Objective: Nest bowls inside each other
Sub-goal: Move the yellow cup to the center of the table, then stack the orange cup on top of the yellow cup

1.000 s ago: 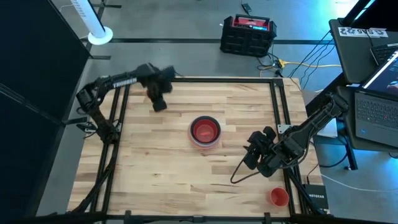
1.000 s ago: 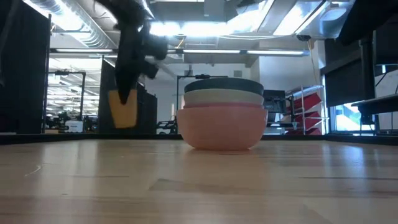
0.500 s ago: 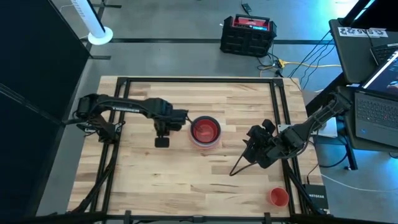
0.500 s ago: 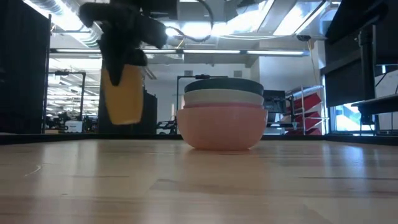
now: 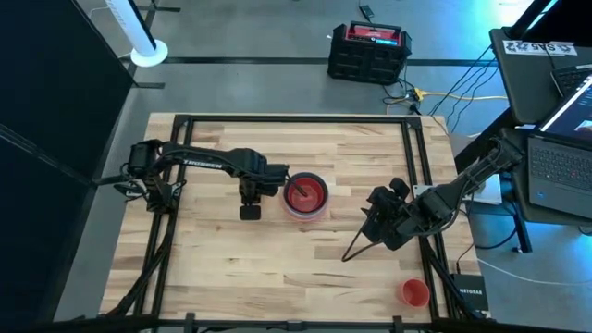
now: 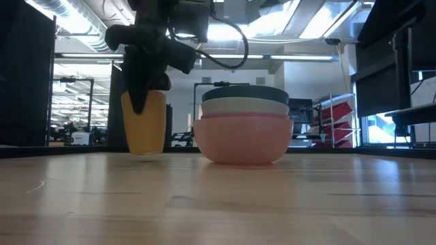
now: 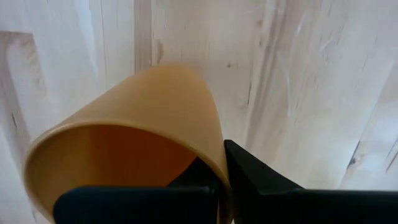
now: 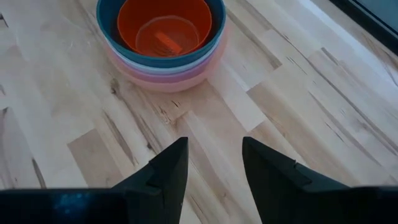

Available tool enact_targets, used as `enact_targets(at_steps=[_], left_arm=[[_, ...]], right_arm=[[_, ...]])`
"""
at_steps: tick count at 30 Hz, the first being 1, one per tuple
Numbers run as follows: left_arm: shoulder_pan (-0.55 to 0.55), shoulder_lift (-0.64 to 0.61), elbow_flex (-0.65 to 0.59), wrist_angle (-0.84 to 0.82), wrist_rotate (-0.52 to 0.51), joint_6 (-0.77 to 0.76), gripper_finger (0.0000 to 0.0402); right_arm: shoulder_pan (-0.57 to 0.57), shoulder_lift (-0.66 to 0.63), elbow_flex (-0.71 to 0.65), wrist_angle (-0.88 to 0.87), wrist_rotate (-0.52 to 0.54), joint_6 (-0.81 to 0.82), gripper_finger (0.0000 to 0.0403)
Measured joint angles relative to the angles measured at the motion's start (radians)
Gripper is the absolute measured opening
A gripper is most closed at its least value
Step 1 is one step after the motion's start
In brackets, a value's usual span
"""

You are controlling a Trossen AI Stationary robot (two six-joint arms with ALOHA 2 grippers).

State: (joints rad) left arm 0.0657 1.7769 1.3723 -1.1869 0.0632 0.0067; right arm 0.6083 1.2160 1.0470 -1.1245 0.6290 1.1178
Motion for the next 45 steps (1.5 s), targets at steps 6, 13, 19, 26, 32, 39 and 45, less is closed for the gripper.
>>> enact_targets(at_steps=[6,13,19,26,32,39,45], left_arm=[[0.001,0.033,0.0,0.025,0.014,-0.002,0.0],[-0.014,0.055,0.003,0.029,0.019,-0.002,0.0],[-0.012,0.056,0.018,0.018,0.022,0.014,0.0019],[-0.01,0.058,0.043,-0.003,0.024,0.035,0.0048],[-0.008,0.06,0.064,-0.02,0.026,0.053,0.0074],[-0.006,0.059,0.208,-0.255,0.024,0.085,0.0082],[-0.009,0.028,0.381,-0.356,0.023,0.105,0.0082]], right_arm=[[0.0,0.0,0.0,0.0,-0.002,0.0,0.014],[0.0,0.0,0.0,0.0,-0.01,0.005,0.014],[0.0,0.0,0.0,0.001,-0.011,0.011,0.014],[0.0,0.0,0.0,0.001,-0.012,0.021,0.014],[0.0,0.0,0.0,0.001,-0.013,0.029,0.014],[0.0,-0.006,-0.002,0.06,-0.079,-0.084,0.014],[0.075,-0.02,0.062,0.194,-0.384,-0.418,0.014]])
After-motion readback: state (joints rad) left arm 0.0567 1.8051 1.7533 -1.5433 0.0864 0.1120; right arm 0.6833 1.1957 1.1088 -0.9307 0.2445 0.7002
